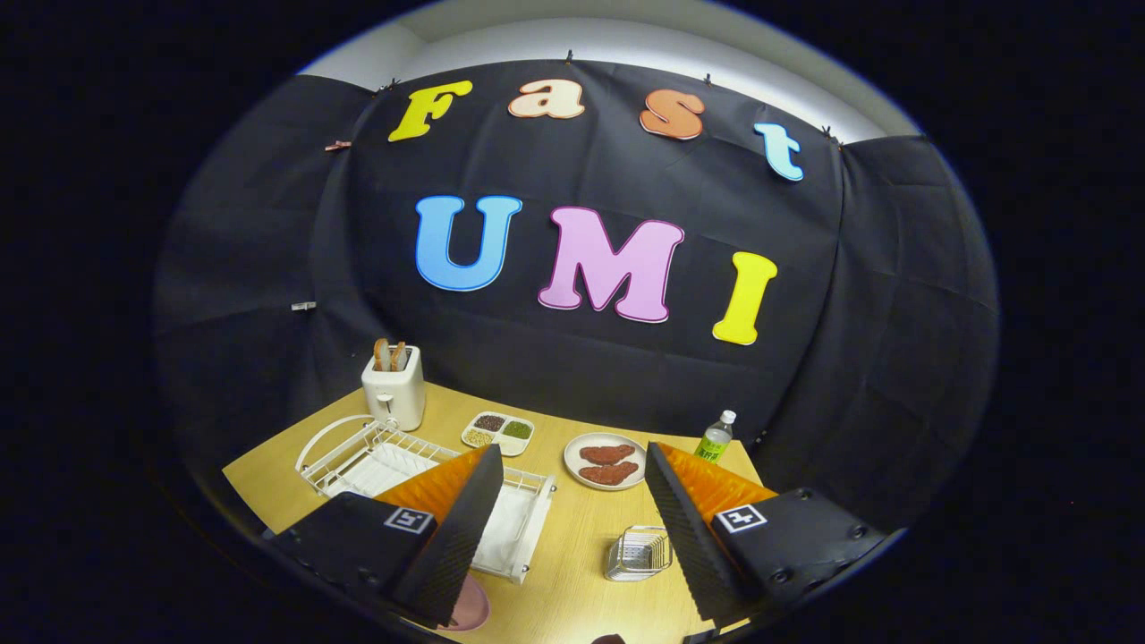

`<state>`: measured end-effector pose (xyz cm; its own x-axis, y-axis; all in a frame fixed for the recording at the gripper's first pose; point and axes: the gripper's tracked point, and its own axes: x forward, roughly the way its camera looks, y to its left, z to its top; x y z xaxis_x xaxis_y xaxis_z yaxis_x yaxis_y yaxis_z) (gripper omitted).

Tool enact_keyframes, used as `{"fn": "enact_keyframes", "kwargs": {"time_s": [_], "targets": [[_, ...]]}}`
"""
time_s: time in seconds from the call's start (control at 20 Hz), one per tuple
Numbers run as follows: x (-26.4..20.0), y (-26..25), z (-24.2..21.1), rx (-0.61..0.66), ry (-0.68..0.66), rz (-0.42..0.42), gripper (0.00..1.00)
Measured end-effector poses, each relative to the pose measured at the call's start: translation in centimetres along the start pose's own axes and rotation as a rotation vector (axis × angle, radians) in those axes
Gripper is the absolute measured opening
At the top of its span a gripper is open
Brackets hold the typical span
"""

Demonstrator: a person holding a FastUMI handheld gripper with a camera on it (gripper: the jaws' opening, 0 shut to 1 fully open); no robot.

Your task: Take the plate from the dish rack, then take the spoon from the basket and place it into the plate.

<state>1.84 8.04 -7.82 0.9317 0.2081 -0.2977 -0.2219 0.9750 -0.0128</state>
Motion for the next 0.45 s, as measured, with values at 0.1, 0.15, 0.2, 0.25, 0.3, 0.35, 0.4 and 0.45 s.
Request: {"fn": "enact_keyframes", "kwargs": {"time_s": [0.1, 0.15, 0.2, 0.25, 0.3, 0.35, 0.4, 0.45], "targets": [[-0.01, -0.23, -0.03, 0.012, 0.001, -0.008, 0.98], [0.05, -0.33, -0.16, 0.015, 0.004, -0.01, 0.98], [0.07, -0.51, -0.27, 0.015, 0.009, -0.012, 0.98], [0.07, -0.72, -0.22, 0.013, 0.008, -0.018, 0.98], [0.08, -0.82, -0.08, 0.015, 0.002, -0.022, 0.98], [0.02, -0.83, -0.06, 0.018, 0.003, -0.024, 0.98], [-0.01, -0.89, -0.06, 0.02, 0.001, -0.027, 0.98], [-0.02, -0.98, -0.11, 0.02, 0.001, -0.029, 0.98]]}}
